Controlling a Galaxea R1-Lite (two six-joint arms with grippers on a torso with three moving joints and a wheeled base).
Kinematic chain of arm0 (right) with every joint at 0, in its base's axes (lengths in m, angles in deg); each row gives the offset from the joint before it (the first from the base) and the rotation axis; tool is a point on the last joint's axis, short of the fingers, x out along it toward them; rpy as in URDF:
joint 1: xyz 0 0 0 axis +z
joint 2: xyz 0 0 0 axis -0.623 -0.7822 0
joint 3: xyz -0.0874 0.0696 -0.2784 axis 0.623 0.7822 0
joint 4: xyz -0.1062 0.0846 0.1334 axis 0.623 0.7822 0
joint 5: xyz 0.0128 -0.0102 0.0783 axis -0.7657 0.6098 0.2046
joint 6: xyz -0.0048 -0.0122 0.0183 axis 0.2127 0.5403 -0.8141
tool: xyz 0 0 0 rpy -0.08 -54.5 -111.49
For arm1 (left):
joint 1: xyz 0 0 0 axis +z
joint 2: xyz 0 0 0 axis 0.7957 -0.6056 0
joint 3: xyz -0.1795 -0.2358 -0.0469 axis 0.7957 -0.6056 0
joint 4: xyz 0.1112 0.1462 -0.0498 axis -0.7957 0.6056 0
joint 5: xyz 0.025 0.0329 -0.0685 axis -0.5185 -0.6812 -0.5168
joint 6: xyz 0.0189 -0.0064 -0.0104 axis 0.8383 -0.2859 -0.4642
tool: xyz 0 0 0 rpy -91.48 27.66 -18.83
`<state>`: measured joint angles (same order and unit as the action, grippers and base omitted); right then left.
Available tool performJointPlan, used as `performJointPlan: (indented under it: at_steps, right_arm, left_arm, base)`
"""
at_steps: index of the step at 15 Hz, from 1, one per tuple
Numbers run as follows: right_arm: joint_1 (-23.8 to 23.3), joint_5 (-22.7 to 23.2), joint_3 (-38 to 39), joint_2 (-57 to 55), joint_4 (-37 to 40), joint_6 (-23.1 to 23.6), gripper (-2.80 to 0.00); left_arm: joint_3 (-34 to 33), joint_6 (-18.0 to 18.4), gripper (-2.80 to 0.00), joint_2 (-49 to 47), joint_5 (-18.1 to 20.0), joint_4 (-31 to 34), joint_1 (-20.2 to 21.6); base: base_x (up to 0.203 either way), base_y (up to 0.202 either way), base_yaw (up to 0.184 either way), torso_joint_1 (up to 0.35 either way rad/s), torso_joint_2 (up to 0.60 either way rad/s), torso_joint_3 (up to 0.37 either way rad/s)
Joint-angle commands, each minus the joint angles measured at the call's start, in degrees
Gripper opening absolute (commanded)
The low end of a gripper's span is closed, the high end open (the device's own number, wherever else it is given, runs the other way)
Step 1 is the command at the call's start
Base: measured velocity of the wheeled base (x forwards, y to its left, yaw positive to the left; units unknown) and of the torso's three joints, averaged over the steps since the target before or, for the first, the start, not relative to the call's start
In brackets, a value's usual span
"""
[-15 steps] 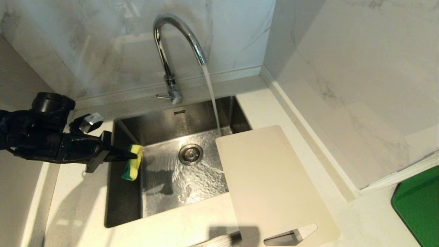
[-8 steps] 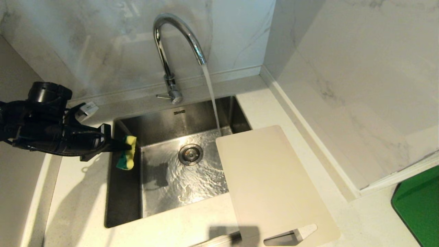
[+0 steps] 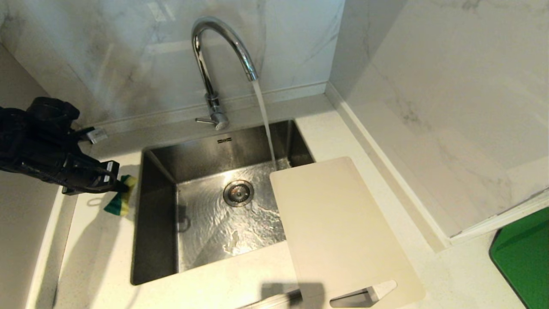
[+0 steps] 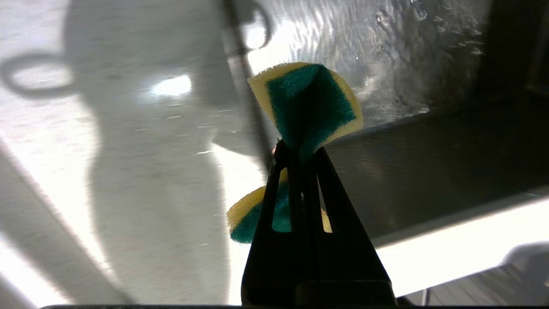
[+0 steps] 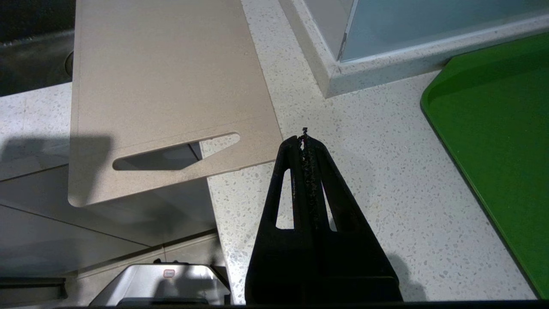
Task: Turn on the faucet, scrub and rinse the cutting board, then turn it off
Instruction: Put down the cleaning cloth
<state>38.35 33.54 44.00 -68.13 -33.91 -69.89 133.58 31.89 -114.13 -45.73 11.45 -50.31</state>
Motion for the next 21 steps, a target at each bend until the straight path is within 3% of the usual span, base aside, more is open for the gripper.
performJointPlan:
  at_steps: [1,6,20,21]
  right_arm:
    - [0.01,0.03,0.09,-0.09,-0.02,0.0,-2.8]
    - [0.01,0.09,0.09,-0.01,-0.02,0.0,-2.8]
    - [0.01,0.09,0.09,-0.01,-0.02,0.09,-2.8]
    - [0.01,0.09,0.09,-0.09,-0.02,0.09,-2.8]
  left_arm:
    - [0.63,1.31,-2.8,-1.34,-0.01,0.63,3.42]
    - [0.61,4.8,-2.8,-4.75,-2.91,0.8,8.35]
    - [1.25,4.51,-2.8,-8.16,-3.17,1.88,9.18]
    - [1.02,4.54,0.0,-7.58,-3.17,1.94,9.18]
  base:
    - [0.0,0.0,0.0,0.0,0.0,0.0]
    - [0.0,0.0,0.0,0.0,0.0,0.0]
    - [0.0,0.0,0.0,0.0,0.0,0.0]
    - [0.0,0.0,0.0,0.0,0.0,0.0]
